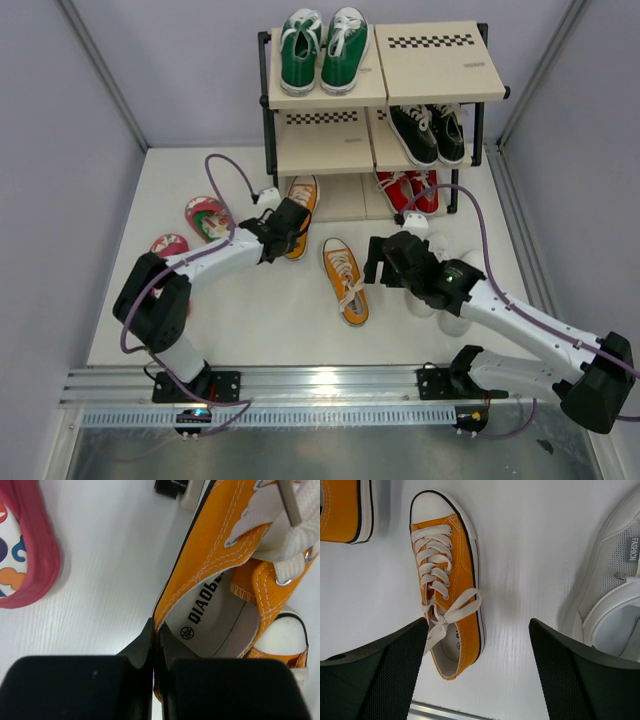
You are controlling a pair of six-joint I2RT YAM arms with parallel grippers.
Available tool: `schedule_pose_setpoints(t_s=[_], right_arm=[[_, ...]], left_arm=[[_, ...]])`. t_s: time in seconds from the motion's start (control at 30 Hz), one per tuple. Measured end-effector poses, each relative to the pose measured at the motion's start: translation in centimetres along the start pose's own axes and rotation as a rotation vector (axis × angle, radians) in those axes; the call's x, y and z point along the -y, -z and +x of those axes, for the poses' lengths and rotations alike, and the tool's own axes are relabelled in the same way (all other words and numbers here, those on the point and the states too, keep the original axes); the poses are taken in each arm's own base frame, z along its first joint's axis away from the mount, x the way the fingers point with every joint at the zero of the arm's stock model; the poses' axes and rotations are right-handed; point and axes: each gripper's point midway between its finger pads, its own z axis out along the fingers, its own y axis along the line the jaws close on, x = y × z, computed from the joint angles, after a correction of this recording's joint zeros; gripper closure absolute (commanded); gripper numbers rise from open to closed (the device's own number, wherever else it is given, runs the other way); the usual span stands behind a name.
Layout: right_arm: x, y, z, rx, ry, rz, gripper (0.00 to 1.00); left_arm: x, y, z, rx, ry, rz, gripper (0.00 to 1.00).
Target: Place and organize the shoes onto the shoe shelf
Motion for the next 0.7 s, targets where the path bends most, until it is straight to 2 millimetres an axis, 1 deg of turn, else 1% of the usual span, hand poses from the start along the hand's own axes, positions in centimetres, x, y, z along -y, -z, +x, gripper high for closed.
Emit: schedule_pose_setpoints(t_s=[0.17, 0.4, 0.7], right_arm=[[0.3, -0.3, -0.1, -0.001, 0.001, 0.007, 0.14], [0.8, -0.5, 0.0, 0.005, -0.004, 0.011, 0.14], [1.2, -0.5, -0.3, 0.012, -0.019, 0.015, 0.14]], left_arm=[[0.9, -1.5, -0.8, 0.008, 0.004, 0.003, 1.0], [1.8, -2.4, -1.9, 0.039, 0.022, 0.024, 1.0], [4.5, -3.8, -3.3, 0.055, 0.046, 0.036, 1.0]])
